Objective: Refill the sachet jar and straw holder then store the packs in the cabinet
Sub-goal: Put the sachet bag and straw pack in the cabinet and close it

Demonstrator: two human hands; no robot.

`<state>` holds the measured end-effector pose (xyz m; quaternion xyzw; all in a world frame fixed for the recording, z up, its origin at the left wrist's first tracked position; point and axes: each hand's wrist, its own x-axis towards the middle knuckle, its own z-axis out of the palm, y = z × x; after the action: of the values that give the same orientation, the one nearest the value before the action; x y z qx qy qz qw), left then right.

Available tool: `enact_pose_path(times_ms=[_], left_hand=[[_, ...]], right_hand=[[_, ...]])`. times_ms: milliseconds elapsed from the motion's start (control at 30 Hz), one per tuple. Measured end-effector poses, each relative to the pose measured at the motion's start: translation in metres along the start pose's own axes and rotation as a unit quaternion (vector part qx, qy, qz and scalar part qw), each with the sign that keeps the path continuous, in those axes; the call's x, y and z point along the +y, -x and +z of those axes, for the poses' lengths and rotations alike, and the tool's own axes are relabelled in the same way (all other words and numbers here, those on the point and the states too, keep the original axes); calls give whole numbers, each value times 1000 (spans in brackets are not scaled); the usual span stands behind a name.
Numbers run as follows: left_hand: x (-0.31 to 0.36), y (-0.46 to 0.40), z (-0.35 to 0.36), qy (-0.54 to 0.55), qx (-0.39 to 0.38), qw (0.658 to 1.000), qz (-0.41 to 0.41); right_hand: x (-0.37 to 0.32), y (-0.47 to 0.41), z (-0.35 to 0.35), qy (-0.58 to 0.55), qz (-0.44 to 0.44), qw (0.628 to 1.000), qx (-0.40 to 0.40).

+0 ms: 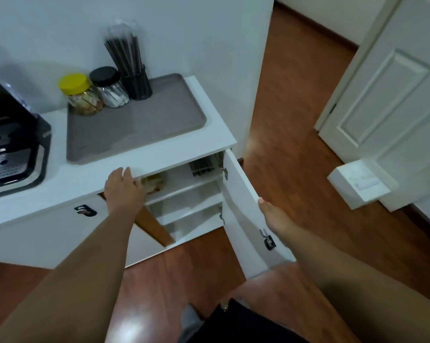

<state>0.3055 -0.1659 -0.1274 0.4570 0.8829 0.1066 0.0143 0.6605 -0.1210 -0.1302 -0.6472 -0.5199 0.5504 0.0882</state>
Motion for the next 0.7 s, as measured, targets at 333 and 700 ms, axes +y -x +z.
enact_pose_path(times_ms=[333, 700], left_hand=[[-48, -33, 0, -22, -68, 997, 8], [-68, -34, 3, -64, -101, 989, 91]], right_hand=[[-8, -1, 68, -160, 83, 984, -4], [-39, -2, 133, -275, 90, 957, -15]])
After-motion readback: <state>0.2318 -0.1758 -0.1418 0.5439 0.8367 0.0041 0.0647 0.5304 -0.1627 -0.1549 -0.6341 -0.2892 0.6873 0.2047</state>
